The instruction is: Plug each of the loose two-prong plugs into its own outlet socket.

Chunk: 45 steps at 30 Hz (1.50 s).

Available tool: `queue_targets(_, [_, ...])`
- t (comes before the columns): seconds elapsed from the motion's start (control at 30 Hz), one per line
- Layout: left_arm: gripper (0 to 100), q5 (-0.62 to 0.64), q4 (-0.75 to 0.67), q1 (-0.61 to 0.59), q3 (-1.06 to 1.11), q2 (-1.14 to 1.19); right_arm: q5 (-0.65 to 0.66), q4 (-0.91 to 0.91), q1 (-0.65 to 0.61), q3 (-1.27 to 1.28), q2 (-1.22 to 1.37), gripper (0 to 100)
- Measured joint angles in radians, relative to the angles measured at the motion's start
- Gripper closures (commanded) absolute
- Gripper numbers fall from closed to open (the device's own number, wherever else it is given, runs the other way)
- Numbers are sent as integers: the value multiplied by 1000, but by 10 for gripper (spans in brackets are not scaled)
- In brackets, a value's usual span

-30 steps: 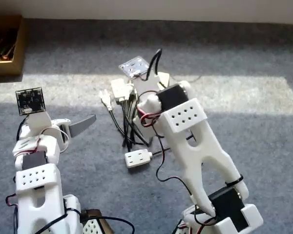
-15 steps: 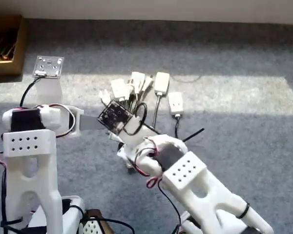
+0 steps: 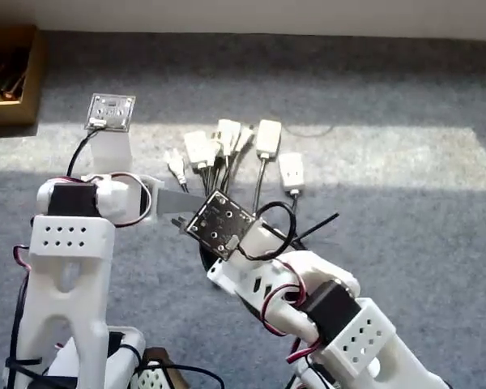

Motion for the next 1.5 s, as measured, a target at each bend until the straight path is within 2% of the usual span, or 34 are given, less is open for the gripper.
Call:
queue_targets(0.2, [440,0,-25,-95,0,0,-25,23,37,5,-3,993])
queue_targets(0.27, [440,6,-25,-95,-2,0,-98,23,86,5,-3,993])
queue_targets(0.4, [440,77,-21,-91,-34,0,-341,23,155,5,-3,993])
queue_targets(0.5, [440,115,-21,-83,-46,0,-408,-3,166,8,-3,993])
queue_targets(0.63, [440,158,-28,-80,-46,0,-422,-20,163,8,-3,993])
queue_targets(0.87, [440,195,-41,17,-44,0,-453,-46,160,12,-3,993])
queue_targets(1.1, [440,203,-44,34,-23,0,-456,-51,160,26,-3,993])
queue_targets(1.3, [440,209,-147,89,95,0,-456,-49,163,28,-2,993])
queue_targets(1.5, [440,209,-190,97,141,0,-456,-48,163,28,-2,993])
